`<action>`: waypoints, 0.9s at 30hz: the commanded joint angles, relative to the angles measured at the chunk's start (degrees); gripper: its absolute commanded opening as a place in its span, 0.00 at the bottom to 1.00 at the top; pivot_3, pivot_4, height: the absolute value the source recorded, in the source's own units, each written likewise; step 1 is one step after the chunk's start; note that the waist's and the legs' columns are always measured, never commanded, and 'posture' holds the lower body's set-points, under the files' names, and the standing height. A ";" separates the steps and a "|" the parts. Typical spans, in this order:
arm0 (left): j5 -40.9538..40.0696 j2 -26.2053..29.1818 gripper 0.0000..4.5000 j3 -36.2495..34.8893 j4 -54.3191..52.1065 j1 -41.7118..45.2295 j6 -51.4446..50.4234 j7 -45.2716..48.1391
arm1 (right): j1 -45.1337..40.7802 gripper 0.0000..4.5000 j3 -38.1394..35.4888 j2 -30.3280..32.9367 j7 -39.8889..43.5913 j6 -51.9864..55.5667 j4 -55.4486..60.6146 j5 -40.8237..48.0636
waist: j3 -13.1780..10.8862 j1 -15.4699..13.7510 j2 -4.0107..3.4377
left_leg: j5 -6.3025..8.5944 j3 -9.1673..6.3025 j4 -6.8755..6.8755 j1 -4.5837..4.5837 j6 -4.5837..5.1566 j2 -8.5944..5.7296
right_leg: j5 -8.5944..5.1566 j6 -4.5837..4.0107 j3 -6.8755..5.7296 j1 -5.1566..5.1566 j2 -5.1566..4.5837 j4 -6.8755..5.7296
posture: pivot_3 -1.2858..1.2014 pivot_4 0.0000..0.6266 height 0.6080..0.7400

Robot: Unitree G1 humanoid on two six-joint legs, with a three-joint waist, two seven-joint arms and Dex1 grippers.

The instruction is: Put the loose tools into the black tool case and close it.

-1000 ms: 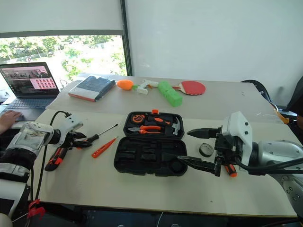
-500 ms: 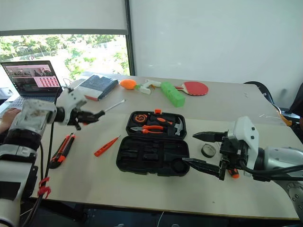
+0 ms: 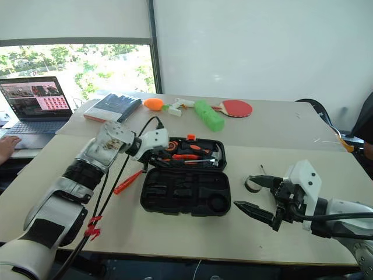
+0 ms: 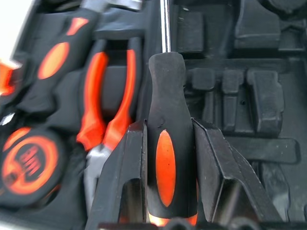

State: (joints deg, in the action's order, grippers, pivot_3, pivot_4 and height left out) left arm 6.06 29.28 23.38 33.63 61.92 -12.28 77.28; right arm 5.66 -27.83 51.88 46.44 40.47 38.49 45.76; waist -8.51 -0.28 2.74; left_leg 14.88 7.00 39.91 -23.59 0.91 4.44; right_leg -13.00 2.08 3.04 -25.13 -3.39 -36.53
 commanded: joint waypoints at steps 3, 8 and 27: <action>2.27 -0.53 0.19 1.33 -1.07 -1.39 2.28 -0.38 | 0.59 1.00 -2.44 -0.90 -1.88 -1.31 2.47 -0.10 | 0.00 -0.26 0.00 | -0.01 -0.06 0.04 -0.01 -0.01 -0.03 | -0.01 0.01 0.00 0.00 -0.01 -0.08 | 0.52 0.24 0.97; 4.04 -0.77 0.19 1.99 0.72 -1.66 3.67 -1.33 | 0.68 1.00 -2.47 -1.14 -2.60 -1.38 2.72 -0.05 | 0.00 -0.43 0.00 | -0.01 -0.15 0.23 -0.08 0.00 -0.06 | -0.01 0.01 -0.01 0.02 -0.02 -0.18 | 0.52 0.24 0.97; 2.04 -1.99 0.87 -1.16 2.75 1.77 3.83 1.17 | 0.17 1.00 -1.36 -1.32 -3.35 -1.46 3.22 0.48 | 0.01 -0.50 -0.02 | -0.04 -0.31 0.40 -0.16 0.03 -0.12 | -0.02 0.03 -0.03 0.07 -0.01 -0.29 | 0.52 0.24 0.97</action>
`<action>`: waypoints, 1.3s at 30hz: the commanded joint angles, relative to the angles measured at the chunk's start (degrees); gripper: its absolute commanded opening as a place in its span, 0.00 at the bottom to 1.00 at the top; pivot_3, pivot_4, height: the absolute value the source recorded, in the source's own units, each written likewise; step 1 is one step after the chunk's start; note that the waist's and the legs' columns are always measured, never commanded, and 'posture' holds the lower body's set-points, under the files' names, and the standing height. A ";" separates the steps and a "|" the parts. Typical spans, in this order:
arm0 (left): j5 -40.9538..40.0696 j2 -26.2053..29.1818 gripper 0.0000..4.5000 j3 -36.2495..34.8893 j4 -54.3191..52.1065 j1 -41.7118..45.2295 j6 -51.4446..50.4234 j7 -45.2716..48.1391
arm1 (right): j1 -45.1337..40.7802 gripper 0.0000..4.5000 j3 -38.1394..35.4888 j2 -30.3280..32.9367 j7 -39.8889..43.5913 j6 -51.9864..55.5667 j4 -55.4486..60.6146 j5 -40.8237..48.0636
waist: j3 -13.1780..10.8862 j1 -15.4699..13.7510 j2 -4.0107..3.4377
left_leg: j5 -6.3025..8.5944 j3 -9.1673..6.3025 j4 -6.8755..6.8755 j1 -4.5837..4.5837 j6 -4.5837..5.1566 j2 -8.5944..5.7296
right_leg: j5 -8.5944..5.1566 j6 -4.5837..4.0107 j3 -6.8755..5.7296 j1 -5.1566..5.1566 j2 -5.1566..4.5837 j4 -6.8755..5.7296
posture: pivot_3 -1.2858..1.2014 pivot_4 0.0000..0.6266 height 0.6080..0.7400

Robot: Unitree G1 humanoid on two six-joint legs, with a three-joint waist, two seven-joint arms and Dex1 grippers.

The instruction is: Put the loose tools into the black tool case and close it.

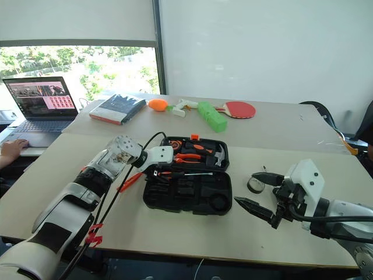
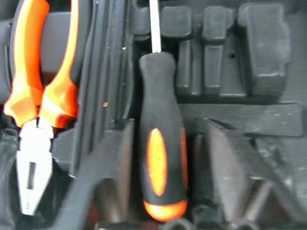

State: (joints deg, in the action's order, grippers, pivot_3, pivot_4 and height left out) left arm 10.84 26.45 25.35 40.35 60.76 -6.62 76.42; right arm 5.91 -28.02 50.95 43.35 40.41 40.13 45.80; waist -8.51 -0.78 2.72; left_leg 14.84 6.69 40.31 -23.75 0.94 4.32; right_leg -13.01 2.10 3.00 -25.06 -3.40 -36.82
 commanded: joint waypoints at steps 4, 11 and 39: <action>-5.06 1.67 0.80 -4.25 -7.52 3.58 -3.48 6.42 | -0.38 1.00 -0.84 -0.41 -0.25 -1.47 1.28 0.37 | 0.00 -0.06 -0.01 | 0.00 -0.06 0.01 -0.04 0.00 -0.01 | -0.01 0.01 -0.02 0.00 0.00 0.01 | 0.52 0.24 0.97; -1.74 -0.22 0.21 -1.83 -4.35 3.86 0.94 3.02 | -0.65 1.00 -0.28 -0.52 -0.35 -1.81 0.88 -0.30 | 0.01 0.09 -0.03 | 0.00 -0.08 -0.01 -0.04 0.01 -0.02 | -0.04 0.04 -0.02 0.00 0.01 0.02 | 0.52 0.24 0.97; 8.02 -5.65 0.00 1.86 10.56 6.53 11.87 -4.61 | 1.47 1.00 -0.36 -2.12 -1.50 -2.32 1.90 -0.90 | 0.02 -0.01 -0.03 | 0.00 -0.12 0.00 -0.02 0.01 -0.05 | -0.04 0.04 -0.02 0.07 0.00 0.02 | 0.52 0.24 0.97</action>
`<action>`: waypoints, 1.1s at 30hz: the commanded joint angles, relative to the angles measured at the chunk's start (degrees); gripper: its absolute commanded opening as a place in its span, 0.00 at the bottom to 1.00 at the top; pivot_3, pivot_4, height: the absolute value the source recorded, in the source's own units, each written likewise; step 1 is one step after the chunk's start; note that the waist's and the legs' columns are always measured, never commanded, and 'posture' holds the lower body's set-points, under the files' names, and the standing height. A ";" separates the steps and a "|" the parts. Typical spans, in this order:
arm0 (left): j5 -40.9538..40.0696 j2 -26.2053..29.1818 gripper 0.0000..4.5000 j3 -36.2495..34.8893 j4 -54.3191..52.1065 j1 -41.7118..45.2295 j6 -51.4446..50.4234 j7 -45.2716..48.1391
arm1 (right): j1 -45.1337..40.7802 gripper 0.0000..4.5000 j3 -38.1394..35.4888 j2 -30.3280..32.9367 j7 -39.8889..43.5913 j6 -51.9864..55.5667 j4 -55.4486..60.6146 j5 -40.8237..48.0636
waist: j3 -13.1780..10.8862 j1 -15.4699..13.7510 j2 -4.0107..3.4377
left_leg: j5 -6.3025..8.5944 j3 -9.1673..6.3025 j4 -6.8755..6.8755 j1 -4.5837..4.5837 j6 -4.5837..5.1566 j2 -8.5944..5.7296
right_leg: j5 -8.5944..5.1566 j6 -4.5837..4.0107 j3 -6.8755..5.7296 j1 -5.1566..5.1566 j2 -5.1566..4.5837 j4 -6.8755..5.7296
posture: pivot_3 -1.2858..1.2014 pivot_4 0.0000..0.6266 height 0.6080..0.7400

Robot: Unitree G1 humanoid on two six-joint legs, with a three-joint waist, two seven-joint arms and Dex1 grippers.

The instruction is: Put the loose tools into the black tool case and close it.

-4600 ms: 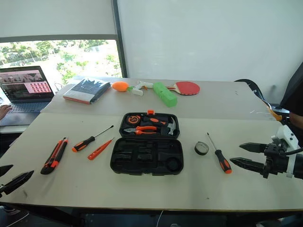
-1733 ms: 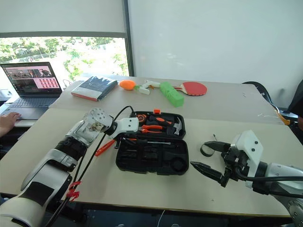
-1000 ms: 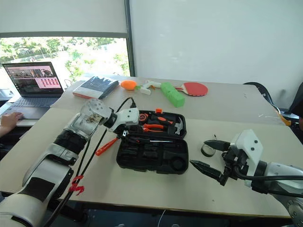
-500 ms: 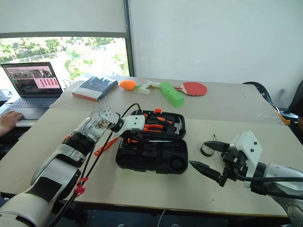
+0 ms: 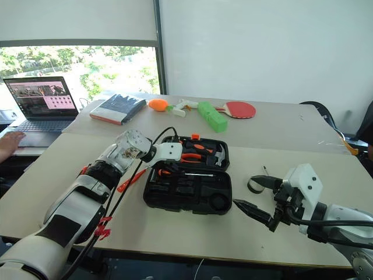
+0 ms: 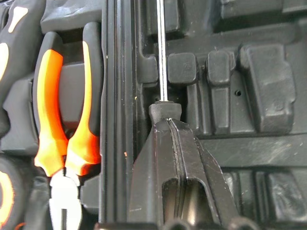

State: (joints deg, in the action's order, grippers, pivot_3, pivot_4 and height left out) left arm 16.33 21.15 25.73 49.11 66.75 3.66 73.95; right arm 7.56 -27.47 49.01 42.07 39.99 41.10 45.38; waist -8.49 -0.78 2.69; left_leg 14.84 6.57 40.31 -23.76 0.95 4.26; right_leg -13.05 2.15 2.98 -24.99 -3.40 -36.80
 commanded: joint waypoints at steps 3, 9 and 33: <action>4.02 -0.65 0.00 2.59 3.48 0.47 3.76 -3.82 | 0.00 1.00 -0.81 -0.34 -0.22 -2.06 0.74 -0.90 | 0.02 0.00 -0.02 | 0.00 -0.07 0.01 0.08 0.00 -0.08 | 0.00 0.00 0.01 0.10 0.00 -0.01 | 0.52 0.24 0.97; 5.15 -1.50 0.00 2.96 5.82 0.59 5.27 -5.79 | 1.21 1.00 -0.48 -1.03 -0.47 -2.73 0.61 -2.51 | 0.03 0.07 -0.04 | 0.00 -0.24 -0.01 0.57 0.02 -0.20 | -0.04 0.05 0.03 0.64 -0.01 0.05 | 0.52 0.24 0.97; -48.14 14.97 0.99 -14.79 -32.00 -1.64 -38.30 18.55 | 27.99 1.00 -25.48 -8.55 -1.84 -1.09 -9.69 -10.76 | 0.11 0.51 -0.40 | 0.00 -0.38 -0.05 0.20 0.04 -0.37 | -0.42 0.09 0.25 0.18 0.01 -0.26 | 0.52 0.24 0.97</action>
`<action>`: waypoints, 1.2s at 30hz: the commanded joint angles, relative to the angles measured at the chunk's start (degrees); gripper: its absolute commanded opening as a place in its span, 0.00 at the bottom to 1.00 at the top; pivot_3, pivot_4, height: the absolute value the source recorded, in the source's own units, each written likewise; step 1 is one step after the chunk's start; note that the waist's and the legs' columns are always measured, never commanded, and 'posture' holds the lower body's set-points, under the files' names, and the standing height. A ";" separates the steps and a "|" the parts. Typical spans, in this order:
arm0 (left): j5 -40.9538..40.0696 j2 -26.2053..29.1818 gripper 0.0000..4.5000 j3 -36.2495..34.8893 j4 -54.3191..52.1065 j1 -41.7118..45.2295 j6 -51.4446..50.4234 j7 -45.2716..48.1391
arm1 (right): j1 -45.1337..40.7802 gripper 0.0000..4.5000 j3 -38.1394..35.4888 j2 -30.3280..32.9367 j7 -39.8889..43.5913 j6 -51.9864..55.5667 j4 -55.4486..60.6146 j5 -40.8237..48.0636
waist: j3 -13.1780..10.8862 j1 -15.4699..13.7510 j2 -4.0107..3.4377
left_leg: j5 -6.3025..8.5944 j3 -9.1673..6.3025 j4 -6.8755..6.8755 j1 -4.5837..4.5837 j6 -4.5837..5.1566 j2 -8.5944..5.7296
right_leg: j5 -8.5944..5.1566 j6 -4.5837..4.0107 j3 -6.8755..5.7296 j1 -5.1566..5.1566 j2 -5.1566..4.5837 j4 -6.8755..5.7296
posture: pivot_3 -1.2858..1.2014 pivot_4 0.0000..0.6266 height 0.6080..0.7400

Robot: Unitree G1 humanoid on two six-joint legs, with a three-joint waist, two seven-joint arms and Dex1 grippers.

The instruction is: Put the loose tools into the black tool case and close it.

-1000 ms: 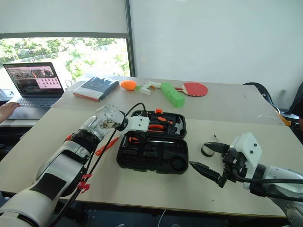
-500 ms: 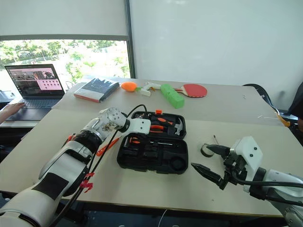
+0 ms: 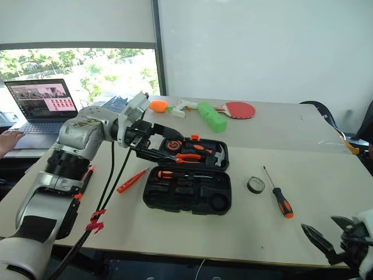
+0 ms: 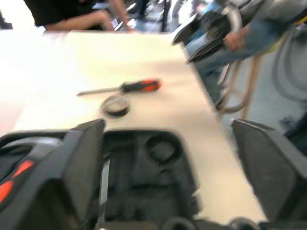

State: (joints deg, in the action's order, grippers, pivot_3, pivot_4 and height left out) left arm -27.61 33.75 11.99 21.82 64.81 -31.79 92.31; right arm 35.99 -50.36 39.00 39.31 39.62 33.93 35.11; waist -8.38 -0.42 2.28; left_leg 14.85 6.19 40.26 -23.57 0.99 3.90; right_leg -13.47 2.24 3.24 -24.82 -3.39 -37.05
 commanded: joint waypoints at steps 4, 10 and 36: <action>-4.57 3.79 0.99 -1.99 -8.57 -1.16 -4.32 0.18 | -5.06 1.00 0.60 4.77 1.11 0.88 -6.11 0.13 | -0.02 1.05 -0.02 | 0.01 -0.01 -0.02 0.53 0.00 -0.04 | -0.19 -0.14 0.14 0.50 0.02 0.05 | 0.52 0.24 0.97; -4.56 5.57 0.99 -2.85 -15.06 -4.41 -6.44 -1.78 | -18.27 1.00 14.36 9.81 -0.31 2.43 -13.32 -2.87 | -0.04 1.51 -0.04 | 0.00 -0.05 -0.21 0.72 0.00 -0.11 | -0.04 -0.05 0.37 0.53 0.13 0.05 | 0.52 0.24 0.97; -3.11 9.67 1.00 -4.75 -19.20 -7.99 -7.25 -5.22 | -41.80 0.23 22.77 8.79 -4.98 7.02 -24.80 -4.03 | -0.10 1.12 -0.15 | 0.04 -0.03 -0.40 0.46 0.05 -0.26 | -0.17 0.10 0.47 0.39 0.10 0.26 | 0.52 0.24 0.97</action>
State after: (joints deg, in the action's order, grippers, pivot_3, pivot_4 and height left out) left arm -31.37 42.63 8.83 3.07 56.56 -40.71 87.18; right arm -3.23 -23.41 44.81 32.26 47.05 4.16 28.30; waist -8.48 0.70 2.13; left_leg 14.88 6.16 39.86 -23.11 1.05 3.63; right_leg -13.64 2.35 3.71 -24.43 -3.29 -36.79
